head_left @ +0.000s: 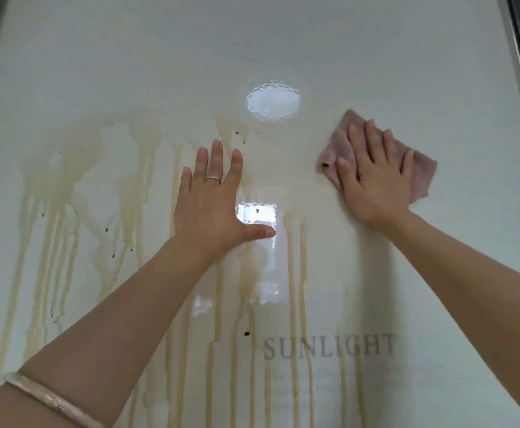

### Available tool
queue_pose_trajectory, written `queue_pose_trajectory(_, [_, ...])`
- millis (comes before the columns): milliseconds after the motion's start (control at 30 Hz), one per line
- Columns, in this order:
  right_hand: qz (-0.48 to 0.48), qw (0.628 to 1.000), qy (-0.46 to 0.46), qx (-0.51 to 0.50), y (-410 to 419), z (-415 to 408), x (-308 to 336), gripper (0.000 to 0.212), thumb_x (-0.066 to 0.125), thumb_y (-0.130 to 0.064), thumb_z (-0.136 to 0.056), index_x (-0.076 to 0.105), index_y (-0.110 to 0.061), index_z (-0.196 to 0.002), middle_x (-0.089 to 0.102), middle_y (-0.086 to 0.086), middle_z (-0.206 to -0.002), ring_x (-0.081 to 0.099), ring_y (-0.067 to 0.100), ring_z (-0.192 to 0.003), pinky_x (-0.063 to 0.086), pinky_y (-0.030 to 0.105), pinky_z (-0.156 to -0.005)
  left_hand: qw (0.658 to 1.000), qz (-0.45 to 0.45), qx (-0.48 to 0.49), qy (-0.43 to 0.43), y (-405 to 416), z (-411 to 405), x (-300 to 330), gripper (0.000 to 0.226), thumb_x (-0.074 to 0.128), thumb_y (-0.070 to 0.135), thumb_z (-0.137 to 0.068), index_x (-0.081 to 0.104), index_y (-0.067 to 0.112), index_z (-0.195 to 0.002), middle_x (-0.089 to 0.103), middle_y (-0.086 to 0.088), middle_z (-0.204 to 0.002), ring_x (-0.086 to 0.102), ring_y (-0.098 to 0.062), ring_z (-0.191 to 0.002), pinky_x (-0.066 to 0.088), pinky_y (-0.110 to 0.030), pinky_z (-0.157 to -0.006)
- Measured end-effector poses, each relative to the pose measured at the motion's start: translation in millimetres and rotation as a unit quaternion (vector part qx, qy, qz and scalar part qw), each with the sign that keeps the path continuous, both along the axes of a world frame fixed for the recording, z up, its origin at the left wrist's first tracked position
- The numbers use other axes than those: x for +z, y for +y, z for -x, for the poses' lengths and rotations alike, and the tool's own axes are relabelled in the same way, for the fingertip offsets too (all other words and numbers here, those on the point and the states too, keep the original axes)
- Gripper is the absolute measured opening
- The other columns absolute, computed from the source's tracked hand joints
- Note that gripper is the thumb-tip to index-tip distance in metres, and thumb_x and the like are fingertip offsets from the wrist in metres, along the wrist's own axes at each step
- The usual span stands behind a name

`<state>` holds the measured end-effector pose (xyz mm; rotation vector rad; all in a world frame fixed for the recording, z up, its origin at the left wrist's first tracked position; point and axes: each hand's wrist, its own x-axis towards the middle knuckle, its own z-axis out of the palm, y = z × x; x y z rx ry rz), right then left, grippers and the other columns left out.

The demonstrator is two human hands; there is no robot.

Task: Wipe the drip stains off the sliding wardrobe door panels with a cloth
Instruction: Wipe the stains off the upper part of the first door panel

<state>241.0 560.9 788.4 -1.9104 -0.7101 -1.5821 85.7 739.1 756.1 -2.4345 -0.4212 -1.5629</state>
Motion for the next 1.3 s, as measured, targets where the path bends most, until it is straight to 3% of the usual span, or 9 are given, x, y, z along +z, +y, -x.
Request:
queue_pose_trajectory(100, [-0.011, 0.999, -0.045, 0.011, 22, 4, -9, 0.071, 0.008, -0.054, -0.089, 0.013, -0.027, -0.155, 0.008, 0.000, -0.163, 0.002, 0.025, -0.149, -0.007, 0.046, -0.116, 1.000, -0.001, 0.005, -0.001, -1, -2, -1, 0.124, 0.058, 0.077, -0.062, -0.014, 0.024, -0.148, -0.025, -0.004, -0.154, -0.021, -0.021, -0.142, -0.010, -0.036, -0.113])
queue_pose_trajectory(267, [0.179, 0.962, -0.207, 0.013, 10, -5, -61, 0.060, 0.025, -0.049, -0.096, 0.033, -0.023, -0.149, 0.029, 0.006, -0.157, 0.020, 0.029, -0.145, 0.004, 0.050, -0.115, 1.000, 0.009, 0.009, 0.019, -12, 7, -1, 0.124, 0.061, 0.072, -0.063, -0.010, 0.019, -0.149, -0.021, -0.010, -0.154, -0.016, -0.027, -0.143, -0.004, -0.041, -0.115])
queue_pose_trajectory(467, [0.043, 0.992, -0.118, 0.032, 34, 10, -46, 0.067, 0.018, -0.051, -0.092, 0.025, -0.023, -0.153, 0.019, 0.005, -0.160, 0.012, 0.031, -0.148, -0.005, 0.050, -0.115, 0.999, 0.013, 0.021, 0.026, -18, 25, -14, 0.139, 0.049, 0.083, -0.045, -0.015, 0.016, -0.148, -0.025, -0.012, -0.153, -0.021, -0.028, -0.141, -0.007, -0.043, -0.114])
queue_pose_trajectory(733, [0.201, 0.955, -0.218, 0.030, 27, 9, -120, 0.060, 0.022, -0.052, -0.098, 0.035, -0.022, -0.149, 0.030, 0.008, -0.156, 0.022, 0.031, -0.145, 0.004, 0.055, -0.115, 0.990, -0.015, 0.027, 0.139, -15, 16, -85, 0.135, 0.065, 0.074, -0.057, -0.021, 0.021, -0.146, -0.033, -0.009, -0.150, -0.027, -0.025, -0.139, -0.011, -0.041, -0.113])
queue_pose_trajectory(900, [0.013, 0.995, -0.096, -0.013, 36, 7, -99, 0.058, 0.029, -0.047, -0.098, 0.040, -0.019, -0.147, 0.038, 0.016, -0.151, 0.032, 0.038, -0.140, 0.009, 0.051, -0.112, 0.988, -0.035, 0.033, 0.143, -7, 17, -90, 0.137, 0.068, 0.072, -0.057, -0.027, 0.024, -0.143, -0.038, -0.004, -0.147, -0.030, -0.022, -0.138, -0.015, -0.037, -0.112])
queue_pose_trajectory(1000, [0.154, 0.981, -0.112, 0.037, 47, 28, -158, 0.059, 0.021, -0.050, -0.101, 0.063, -0.019, -0.128, 0.068, 0.016, -0.112, 0.059, 0.035, -0.105, 0.027, 0.042, -0.088, 0.990, -0.030, 0.018, 0.134, -10, 18, -90, 0.135, 0.069, 0.069, -0.058, -0.024, 0.024, -0.144, -0.036, -0.003, -0.148, -0.028, -0.021, -0.139, -0.014, -0.037, -0.112])
queue_pose_trajectory(1100, [0.228, 0.959, -0.156, 0.056, 23, 20, -173, 0.060, 0.020, -0.052, -0.100, 0.059, -0.020, -0.133, 0.062, 0.013, -0.129, 0.052, 0.034, -0.120, 0.027, 0.046, -0.098, 0.991, -0.028, 0.011, 0.132, -10, 20, -90, 0.134, 0.071, 0.066, -0.059, -0.022, 0.023, -0.145, -0.034, -0.005, -0.150, -0.027, -0.021, -0.139, -0.014, -0.037, -0.112])
queue_pose_trajectory(1200, [0.096, 0.986, -0.140, -0.004, 11, -8, -132, 0.060, 0.022, -0.050, -0.099, 0.032, -0.021, -0.150, 0.031, 0.011, -0.155, 0.024, 0.033, -0.144, 0.006, 0.054, -0.114, 0.990, -0.033, 0.016, 0.133, -8, 19, -90, 0.136, 0.071, 0.068, -0.058, -0.027, 0.025, -0.142, -0.042, 0.000, -0.141, -0.030, -0.020, -0.138, -0.016, -0.036, -0.111])
queue_pose_trajectory(1300, [-0.035, 0.993, -0.115, 0.001, 33, 5, -128, 0.058, 0.033, -0.042, -0.097, 0.036, -0.015, -0.149, 0.034, 0.012, -0.154, 0.022, 0.032, -0.142, -0.005, 0.042, -0.117, 0.991, -0.033, 0.013, 0.130, -4, 17, -92, 0.135, 0.069, 0.071, -0.057, -0.034, 0.028, -0.134, -0.046, 0.003, -0.135, -0.032, -0.018, -0.137, -0.017, -0.035, -0.110])
